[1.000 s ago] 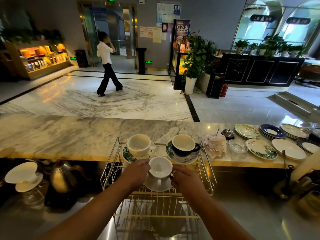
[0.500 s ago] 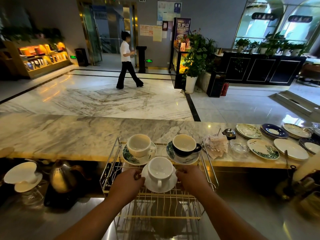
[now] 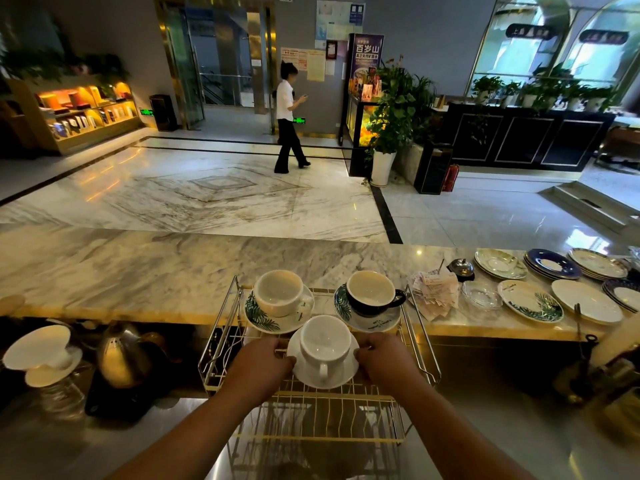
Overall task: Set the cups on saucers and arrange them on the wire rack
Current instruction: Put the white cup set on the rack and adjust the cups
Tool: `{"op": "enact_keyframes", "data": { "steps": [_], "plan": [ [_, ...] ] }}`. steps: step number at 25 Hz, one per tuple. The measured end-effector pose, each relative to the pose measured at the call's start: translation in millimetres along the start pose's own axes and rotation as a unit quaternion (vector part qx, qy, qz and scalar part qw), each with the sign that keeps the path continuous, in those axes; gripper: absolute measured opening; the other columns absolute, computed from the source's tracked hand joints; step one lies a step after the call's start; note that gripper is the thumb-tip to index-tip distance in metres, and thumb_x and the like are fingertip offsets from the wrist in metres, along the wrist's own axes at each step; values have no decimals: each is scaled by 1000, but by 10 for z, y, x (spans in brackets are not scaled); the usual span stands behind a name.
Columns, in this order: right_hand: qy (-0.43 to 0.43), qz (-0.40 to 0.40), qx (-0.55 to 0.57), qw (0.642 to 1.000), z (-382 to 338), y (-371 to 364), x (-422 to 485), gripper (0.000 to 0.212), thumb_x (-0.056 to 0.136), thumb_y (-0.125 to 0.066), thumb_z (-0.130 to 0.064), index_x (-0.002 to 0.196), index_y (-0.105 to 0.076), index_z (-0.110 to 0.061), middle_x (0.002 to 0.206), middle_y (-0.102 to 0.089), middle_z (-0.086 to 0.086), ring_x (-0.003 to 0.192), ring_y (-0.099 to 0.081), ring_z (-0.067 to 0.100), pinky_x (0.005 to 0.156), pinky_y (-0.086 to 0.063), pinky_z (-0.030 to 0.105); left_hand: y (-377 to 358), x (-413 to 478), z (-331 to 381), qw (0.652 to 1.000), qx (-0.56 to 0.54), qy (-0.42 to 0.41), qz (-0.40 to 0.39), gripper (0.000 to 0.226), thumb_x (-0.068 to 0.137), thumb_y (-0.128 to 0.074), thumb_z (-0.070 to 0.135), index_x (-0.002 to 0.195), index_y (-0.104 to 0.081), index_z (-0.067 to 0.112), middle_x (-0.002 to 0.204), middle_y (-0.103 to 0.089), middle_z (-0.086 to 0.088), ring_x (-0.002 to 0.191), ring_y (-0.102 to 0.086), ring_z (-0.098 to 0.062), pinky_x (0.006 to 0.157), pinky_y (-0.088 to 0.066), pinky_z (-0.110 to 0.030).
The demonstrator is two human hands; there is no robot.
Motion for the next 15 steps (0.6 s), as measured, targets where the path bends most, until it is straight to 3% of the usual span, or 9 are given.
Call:
{"op": "enact_keyframes", "data": {
  "steps": [2,5,7,9,11,15],
  "plan": [
    [22,24,-59,998,-61,89,-7,14,98,-62,-23,104,-74,-21,77,-73,-3,56,-69,6,55,-62,25,129,3,45,999,41,-2,15,29,89,-70,45,115,-71,32,99,-73,13,79,-69,-3,77,-61,-36],
    [127,120,-176,969,-405,480,64,15,95,-60,-37,105,-69,-30,85,-74,-7,56,-66,4,54,-61,25,574,154,307,977,169,-50,124,35,88,-56,63,103,-66,33,90,-72,9,71,-65,-7,70,-59,-33],
    [195,144,-218,945,-693,740,220,29,92,-62,-44,118,-63,-32,101,-73,-3,76,-69,8,66,-61,29,837,345,566,950,252,-71,172,55,86,-50,73,112,-62,25,97,-72,-1,78,-68,-19,67,-55,-34],
    [205,92,-277,934,-893,866,472,54,87,-69,-49,136,-54,-33,123,-66,3,108,-63,22,89,-55,41,949,592,754,929,339,-31,142,81,80,-47,85,123,-58,17,110,-70,-9,94,-68,-29,66,-49,-35],
    [170,17,-329,929,-959,867,737,80,80,-76,-51,150,-41,-34,143,-55,7,127,-52,30,101,-48,49,920,816,838,921,381,17,77,95,75,-45,91,129,-58,13,116,-70,-9,101,-68,-30,67,-47,-35],
    [103,-74,-366,922,-890,755,1099,111,66,-88,-52,156,-26,-38,154,-45,7,134,-50,33,102,-50,51,719,1122,833,909,414,48,-12,103,70,-43,97,127,-67,14,118,-73,-7,107,-68,-28,69,-46,-33]
  ]
}}
Point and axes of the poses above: each hand's wrist, its own x-axis towards the middle knuckle, its own y-axis out of the back of the hand, z = x × y, the point moved 6 cm from there along x, towards the middle knuckle
